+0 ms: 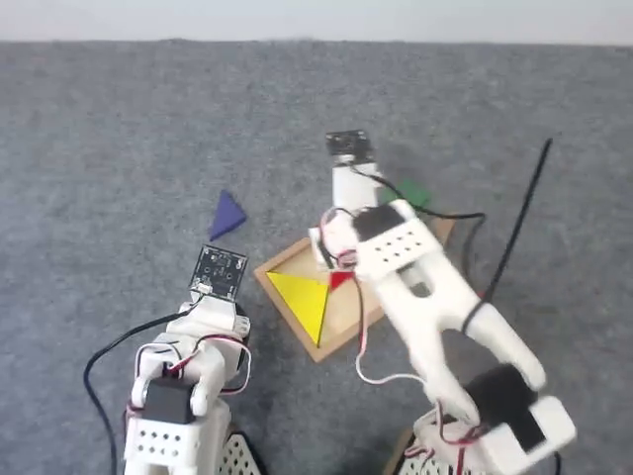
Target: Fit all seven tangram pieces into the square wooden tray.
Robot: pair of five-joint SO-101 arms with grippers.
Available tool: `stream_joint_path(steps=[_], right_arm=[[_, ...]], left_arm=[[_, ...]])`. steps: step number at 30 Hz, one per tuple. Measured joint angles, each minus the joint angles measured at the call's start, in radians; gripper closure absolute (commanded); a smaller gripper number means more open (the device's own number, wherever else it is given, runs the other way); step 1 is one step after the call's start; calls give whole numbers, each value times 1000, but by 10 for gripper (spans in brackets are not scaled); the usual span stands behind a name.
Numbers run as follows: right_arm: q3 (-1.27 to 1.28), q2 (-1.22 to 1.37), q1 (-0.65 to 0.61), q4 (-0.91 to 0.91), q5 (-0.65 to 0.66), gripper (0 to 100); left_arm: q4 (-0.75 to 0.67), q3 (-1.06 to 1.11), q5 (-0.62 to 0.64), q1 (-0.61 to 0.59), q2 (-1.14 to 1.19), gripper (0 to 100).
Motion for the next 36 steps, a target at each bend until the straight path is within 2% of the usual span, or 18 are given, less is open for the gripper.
stream_joint_path(steps=[5,14,21,26,31,36], right_arm=[[-144,160,-20,15,-94,753],[-397,402,-28,101,-423,753],[-473,486,-26,160,-560,753],[-474,496,-26,161,-586,738],[-511,497,-26,161,-546,627],[-517,497,-34,163,-525,619]], left_arm=[[0,0,0,0,0,981],[0,0,0,0,0,981],[0,0,0,0,0,981],[0,0,0,0,0,981],[0,0,0,0,0,981],[0,0,0,0,0,981]])
